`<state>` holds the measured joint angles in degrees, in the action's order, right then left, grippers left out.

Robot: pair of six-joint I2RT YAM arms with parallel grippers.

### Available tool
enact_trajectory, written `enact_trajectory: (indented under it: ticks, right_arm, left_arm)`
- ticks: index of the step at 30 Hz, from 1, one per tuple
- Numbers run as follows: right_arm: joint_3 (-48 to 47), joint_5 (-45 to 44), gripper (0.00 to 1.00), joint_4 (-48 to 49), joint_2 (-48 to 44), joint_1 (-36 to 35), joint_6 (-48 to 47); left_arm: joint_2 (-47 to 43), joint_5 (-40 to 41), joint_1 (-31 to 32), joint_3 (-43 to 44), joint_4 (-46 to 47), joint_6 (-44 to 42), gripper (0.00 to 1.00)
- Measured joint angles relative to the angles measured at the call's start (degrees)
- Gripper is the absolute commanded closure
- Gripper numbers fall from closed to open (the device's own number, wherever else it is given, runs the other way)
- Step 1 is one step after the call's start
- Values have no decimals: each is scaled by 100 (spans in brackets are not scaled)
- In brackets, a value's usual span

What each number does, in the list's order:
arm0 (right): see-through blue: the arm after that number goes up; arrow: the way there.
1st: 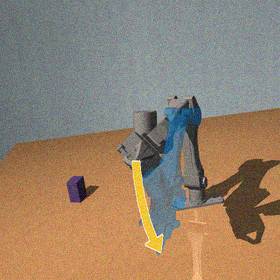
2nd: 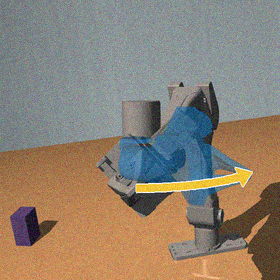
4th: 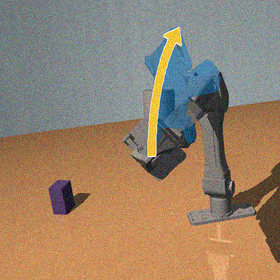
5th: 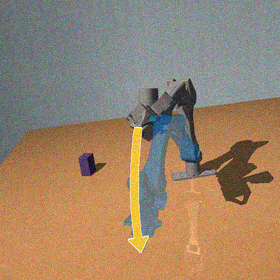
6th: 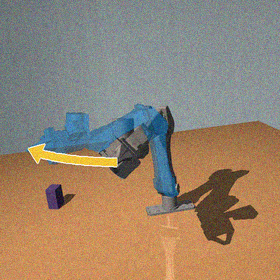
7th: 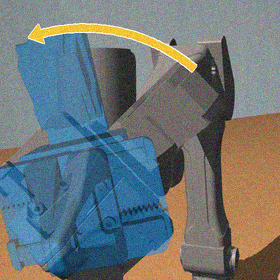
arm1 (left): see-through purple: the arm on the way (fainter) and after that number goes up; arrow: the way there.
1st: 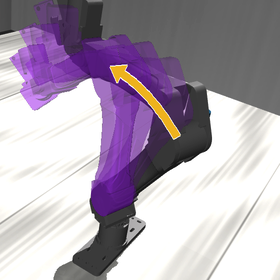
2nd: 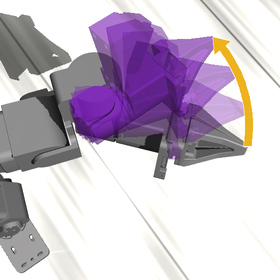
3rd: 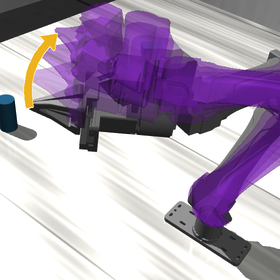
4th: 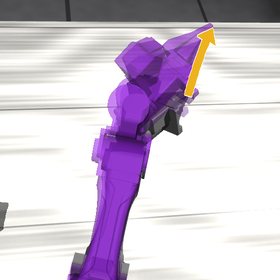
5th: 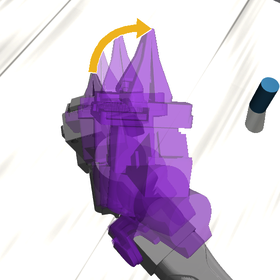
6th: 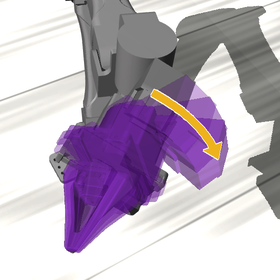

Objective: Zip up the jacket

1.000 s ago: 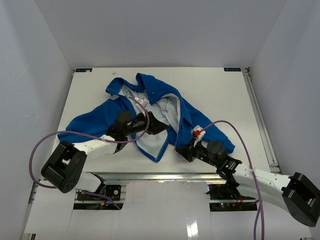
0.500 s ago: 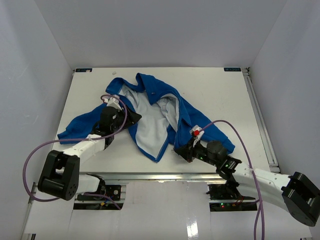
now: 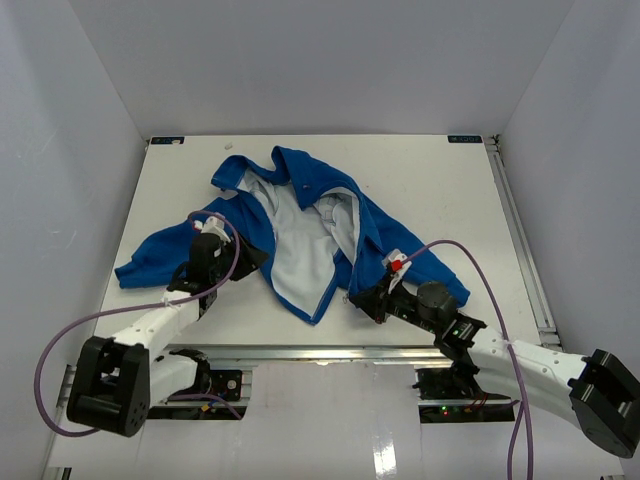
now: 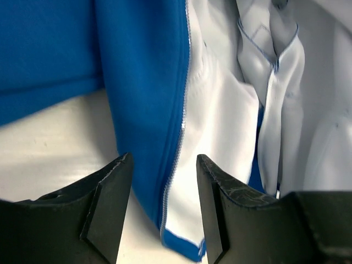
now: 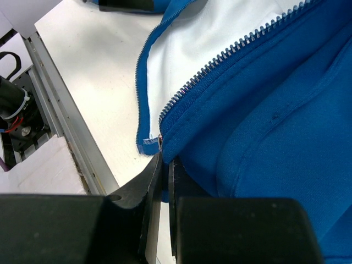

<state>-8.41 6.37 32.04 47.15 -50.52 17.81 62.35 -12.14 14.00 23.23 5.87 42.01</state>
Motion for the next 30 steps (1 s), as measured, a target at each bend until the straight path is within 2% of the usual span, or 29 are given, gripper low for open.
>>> enact_trajectory:
  ticks: [8,16,23,24,26,27,28,30]
  right_arm:
    - [86,-33,92,-32,-198,4,88]
    - [114,-88,92,-54,-439,4,129]
    - [155,-130,92,-57,-344,4,128]
    - [159,-133,92,-57,-334,4,128]
    - [162,-133,92,-56,-330,4,128]
    - [162,-134,92,-55,-332,4,128]
    - [165,-138,92,-58,-335,4,128]
    - [170,-151,92,-62,-371,4,128]
  left_arm:
    - [-1119,-195,124,-877,-206,-17,40]
    - [-415,-381,221,-925,-30,60,39]
    - [-195,-375,461,-909,508,220,40]
    - [-103,-369,501,-893,548,237,42]
    - [69,-347,573,-873,614,263,55]
    - [138,-336,600,-868,634,277,63]
    - [186,-320,615,-868,641,297,77]
    - [189,-221,640,-864,587,329,92]
